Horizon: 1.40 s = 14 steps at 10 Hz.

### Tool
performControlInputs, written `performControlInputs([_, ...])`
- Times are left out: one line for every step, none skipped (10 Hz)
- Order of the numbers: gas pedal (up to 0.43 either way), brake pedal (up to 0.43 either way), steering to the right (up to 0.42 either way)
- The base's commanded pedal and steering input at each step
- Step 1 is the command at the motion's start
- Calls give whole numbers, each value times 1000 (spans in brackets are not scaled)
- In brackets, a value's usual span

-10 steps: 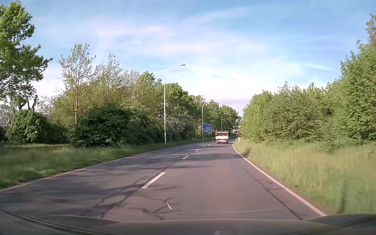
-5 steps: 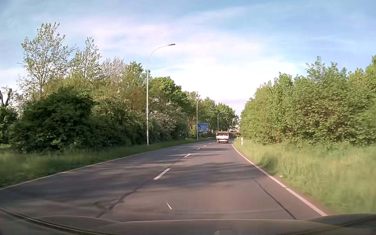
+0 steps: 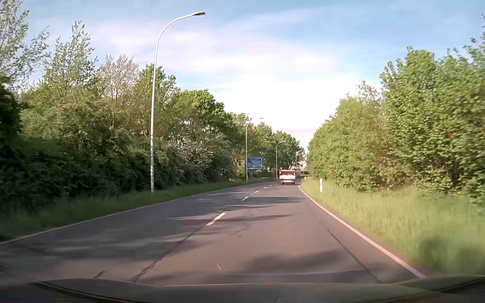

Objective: Follow the waypoints while adhering to traffic rules and regulations

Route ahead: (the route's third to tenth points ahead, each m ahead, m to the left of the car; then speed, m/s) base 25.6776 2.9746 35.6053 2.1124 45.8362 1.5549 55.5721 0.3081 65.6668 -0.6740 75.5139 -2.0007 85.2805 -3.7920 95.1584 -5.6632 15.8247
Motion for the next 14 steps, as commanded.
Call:
performControlInputs([59, 0, 10])
performControlInputs([59, 0, 10])
performControlInputs([59, 0, 9])
performControlInputs([59, 0, 10])
performControlInputs([59, 0, 10])
performControlInputs([59, 0, 10])
performControlInputs([59, 0, 9])
performControlInputs([59, 0, 10])
performControlInputs([59, 0, 10])
performControlInputs([59, 0, 10])
performControlInputs([59, 0, 9])
performControlInputs([59, 0, 10])
performControlInputs([59, 0, 10])
performControlInputs([59, 0, 9])
